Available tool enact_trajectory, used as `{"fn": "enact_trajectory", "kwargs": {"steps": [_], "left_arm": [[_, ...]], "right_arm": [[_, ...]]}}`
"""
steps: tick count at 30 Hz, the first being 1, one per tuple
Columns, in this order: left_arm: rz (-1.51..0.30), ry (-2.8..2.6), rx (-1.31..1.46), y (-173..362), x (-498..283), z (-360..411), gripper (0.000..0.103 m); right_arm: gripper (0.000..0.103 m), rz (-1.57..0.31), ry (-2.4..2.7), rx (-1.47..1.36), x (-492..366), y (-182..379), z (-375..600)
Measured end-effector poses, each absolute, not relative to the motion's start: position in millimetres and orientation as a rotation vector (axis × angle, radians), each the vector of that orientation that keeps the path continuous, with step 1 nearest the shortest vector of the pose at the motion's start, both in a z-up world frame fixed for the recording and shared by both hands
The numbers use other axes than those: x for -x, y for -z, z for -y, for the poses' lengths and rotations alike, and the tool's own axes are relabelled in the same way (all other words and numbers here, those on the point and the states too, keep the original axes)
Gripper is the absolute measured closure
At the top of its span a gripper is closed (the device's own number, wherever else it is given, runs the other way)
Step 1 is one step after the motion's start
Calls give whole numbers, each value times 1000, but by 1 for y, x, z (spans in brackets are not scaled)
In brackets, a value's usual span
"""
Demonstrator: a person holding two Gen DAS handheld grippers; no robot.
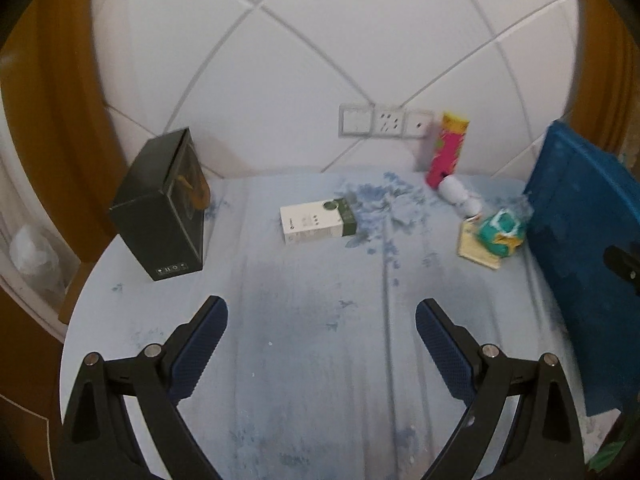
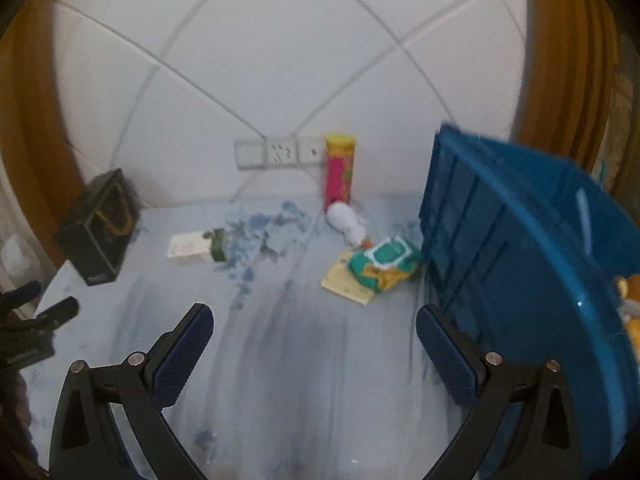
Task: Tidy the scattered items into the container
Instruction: 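Grasp the green wipes pack with the right tool while the left tool reaches the white box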
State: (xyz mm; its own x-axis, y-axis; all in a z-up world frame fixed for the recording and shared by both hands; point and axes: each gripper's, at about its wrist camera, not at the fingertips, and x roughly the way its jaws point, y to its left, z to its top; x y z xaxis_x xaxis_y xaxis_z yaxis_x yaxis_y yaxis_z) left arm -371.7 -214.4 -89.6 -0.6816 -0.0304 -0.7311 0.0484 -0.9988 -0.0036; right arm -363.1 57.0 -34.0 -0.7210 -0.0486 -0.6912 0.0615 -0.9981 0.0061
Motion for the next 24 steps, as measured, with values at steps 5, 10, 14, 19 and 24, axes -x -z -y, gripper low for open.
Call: {"fn": "enact_trajectory", "kwargs": {"steps": [5,10,14,19,24], "left_arm": [[-13,2815,-1329,126,429,201,7],[89,2835,-1407,171,504,164,7],[143,2845,-1405,199,554,144,14],[225,2833,-1366,223,608,145,14],[205,2714,-1350,233,652,195,14]], "right_arm": [[0,61,2827,-1343,425,93,-81],[0,156,2820,-1465,489,151,-107],[0,289,2871,-1468,531,181,-127],[0,384,2934,-1533,584,221,-139],[0,472,2972,-1582,620,245,-149]]}}
